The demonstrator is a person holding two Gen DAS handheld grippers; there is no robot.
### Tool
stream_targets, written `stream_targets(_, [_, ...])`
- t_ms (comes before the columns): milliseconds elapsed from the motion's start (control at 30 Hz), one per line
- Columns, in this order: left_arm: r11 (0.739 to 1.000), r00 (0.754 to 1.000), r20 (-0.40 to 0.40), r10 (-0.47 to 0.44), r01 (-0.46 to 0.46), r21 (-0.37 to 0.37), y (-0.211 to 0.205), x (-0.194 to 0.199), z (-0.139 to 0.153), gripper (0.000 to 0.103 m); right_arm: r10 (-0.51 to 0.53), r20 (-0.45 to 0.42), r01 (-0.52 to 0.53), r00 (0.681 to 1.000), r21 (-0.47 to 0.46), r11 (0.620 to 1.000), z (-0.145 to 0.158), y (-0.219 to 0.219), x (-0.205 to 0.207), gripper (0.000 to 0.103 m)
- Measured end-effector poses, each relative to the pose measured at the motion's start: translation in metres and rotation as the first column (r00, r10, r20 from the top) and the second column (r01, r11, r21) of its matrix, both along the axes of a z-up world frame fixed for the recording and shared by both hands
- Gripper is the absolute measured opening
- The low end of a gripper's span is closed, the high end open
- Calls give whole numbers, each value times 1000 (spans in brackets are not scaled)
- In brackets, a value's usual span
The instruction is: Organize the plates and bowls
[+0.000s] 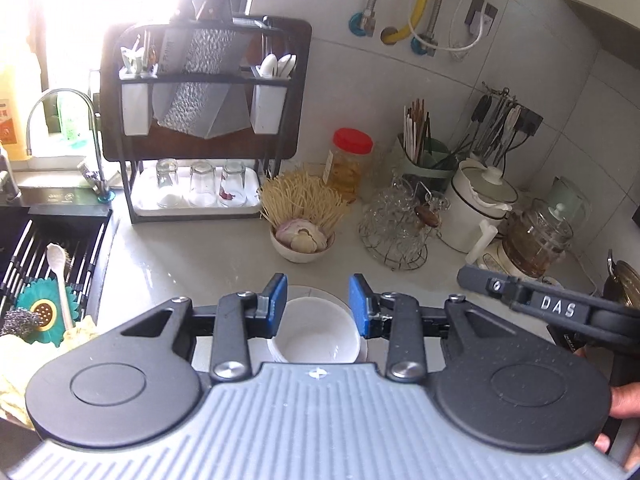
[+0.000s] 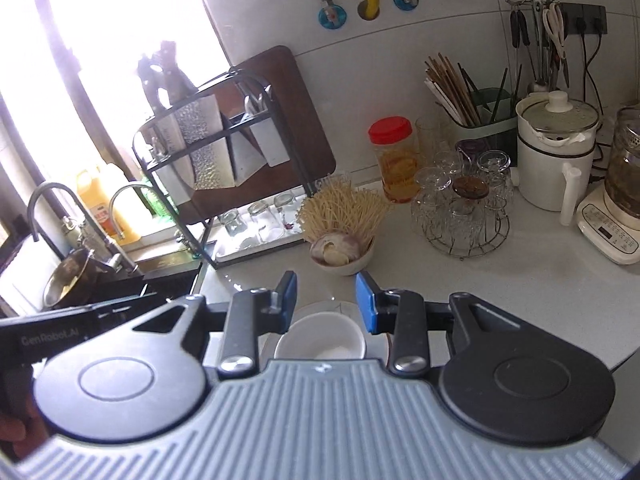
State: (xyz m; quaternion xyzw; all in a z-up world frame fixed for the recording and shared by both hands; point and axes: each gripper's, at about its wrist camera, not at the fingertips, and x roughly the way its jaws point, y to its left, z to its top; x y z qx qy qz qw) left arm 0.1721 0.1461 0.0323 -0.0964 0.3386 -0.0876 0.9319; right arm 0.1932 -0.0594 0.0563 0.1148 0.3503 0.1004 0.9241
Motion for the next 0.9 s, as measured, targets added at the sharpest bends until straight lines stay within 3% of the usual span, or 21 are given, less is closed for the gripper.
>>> stream_targets(200, [1000,1000,20,21,-22,18,-6,-24,5,43,28,17,-27,999,-34,999,0,-1,-23,37])
stream_targets(333, [998,998,36,53,-54,28,-8,-37,4,69,54,23,-53,998,-57,997,-1,1,-36,37])
stream_targets(567, [994,995,11,96,-97,59,-7,-53,-6,87,59,31,-57,998,-67,996,-2,-1,-48,37])
stream_targets(700, [993,994,-18,104,-102,65,-8,-60,-14,92,67,11,-66,998,-65,996,-7,1,-53,37])
stream_targets(767, [992,993,-33,111,-109,68,-8,-63,-17,95,72,4,-71,997,-59,996,-10,1,-56,60])
stream_targets(833, [991,993,-41,111,-107,82,-9,-66,-20,96,60,-9,-61,998,-63,996,-13,0,-59,73])
stream_targets(900, [989,991,-50,121,-116,88,-8,-68,-23,97,56,-21,-58,998,-68,996,-15,0,-62,79])
